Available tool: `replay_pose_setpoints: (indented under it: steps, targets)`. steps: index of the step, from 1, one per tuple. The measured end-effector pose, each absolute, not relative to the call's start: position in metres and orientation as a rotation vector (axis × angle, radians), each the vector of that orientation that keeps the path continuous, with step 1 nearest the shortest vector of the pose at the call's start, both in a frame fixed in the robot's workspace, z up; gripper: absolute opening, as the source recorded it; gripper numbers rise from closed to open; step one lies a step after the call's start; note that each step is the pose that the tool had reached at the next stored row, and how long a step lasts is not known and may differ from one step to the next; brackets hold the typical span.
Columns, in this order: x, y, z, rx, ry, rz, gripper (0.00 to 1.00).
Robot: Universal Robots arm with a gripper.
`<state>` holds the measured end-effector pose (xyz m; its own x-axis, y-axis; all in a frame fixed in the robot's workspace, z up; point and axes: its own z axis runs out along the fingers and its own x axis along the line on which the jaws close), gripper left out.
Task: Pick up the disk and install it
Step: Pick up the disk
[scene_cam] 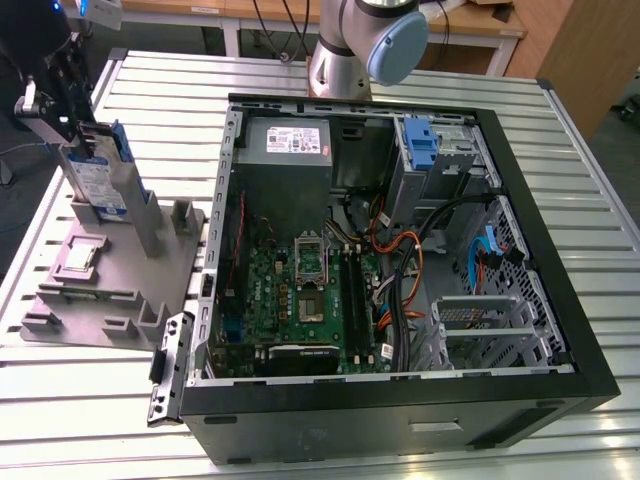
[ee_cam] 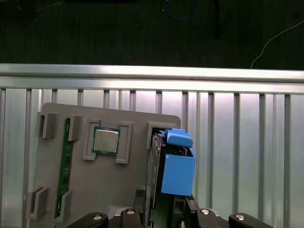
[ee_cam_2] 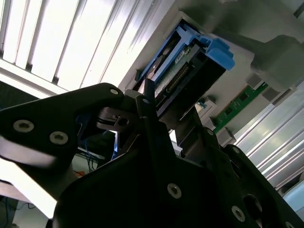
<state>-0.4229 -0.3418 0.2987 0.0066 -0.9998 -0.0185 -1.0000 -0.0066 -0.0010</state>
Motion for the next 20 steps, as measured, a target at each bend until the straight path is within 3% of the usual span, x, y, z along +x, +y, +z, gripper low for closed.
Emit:
replay_pose_setpoints:
  steps: [5, 7, 20]
  targets:
    - [-0.4229, -0.3418, 0.2987, -2.22, 2.203, 0.019, 0.44]
    - [-0.4229, -0.3418, 0.2987, -2.221, 2.203, 0.02, 0.36]
    - [-0.4229, -0.3418, 0.2987, -2.224, 2.2, 0.019, 0.35]
